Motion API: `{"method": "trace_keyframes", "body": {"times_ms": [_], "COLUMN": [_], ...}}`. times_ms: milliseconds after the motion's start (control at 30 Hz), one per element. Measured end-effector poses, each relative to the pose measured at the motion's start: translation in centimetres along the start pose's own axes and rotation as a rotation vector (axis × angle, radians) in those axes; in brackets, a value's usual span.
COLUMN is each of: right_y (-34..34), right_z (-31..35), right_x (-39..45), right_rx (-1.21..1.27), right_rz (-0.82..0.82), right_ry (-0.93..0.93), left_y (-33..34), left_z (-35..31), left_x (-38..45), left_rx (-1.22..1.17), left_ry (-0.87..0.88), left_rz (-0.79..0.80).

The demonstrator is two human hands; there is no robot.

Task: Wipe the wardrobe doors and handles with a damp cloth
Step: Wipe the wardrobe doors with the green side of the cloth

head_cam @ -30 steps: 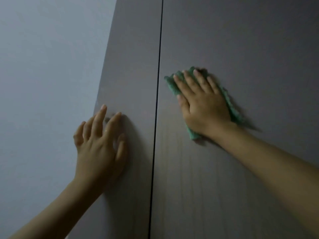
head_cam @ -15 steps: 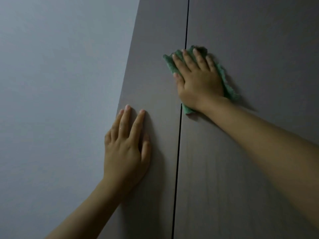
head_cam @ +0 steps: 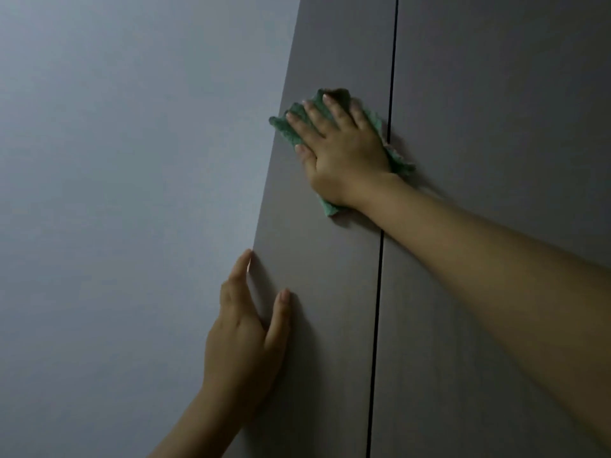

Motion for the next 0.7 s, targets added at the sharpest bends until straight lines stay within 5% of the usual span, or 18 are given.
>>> {"method": "trace_keyframes", "body": {"times_ms": [200, 433, 700], "right_y": [0.9, 0.7, 1.7], "right_z": [4.5, 4.3, 2.9], "right_x": [-9.9, -7.4, -15.7], "right_rx": [0.057, 0.055, 0.065], "right_rz": [0.011, -0.031, -0.081], "right_ry": [-0.399, -0.169, -0.283], "left_y": [-0.1, -0.3, -0.4], "left_z": [1.4, 2.0, 2.1], "left_x": [-0.9, -1.5, -1.7], "left_rx": [-0.004, -0.129, -0.194], "left_ry": [-0.013, -0.054, 0.022], "left_rz": [0.013, 0.062, 0.052]}}
Point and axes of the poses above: each hand's wrist, its own x-axis towards the middle knuckle, its own y-axis out of the palm, z = x × y, the point moved 4 cm from there along x, towards the middle knuckle, and after that the axes turned 11 degrees about -x, right-handed, at the moved point
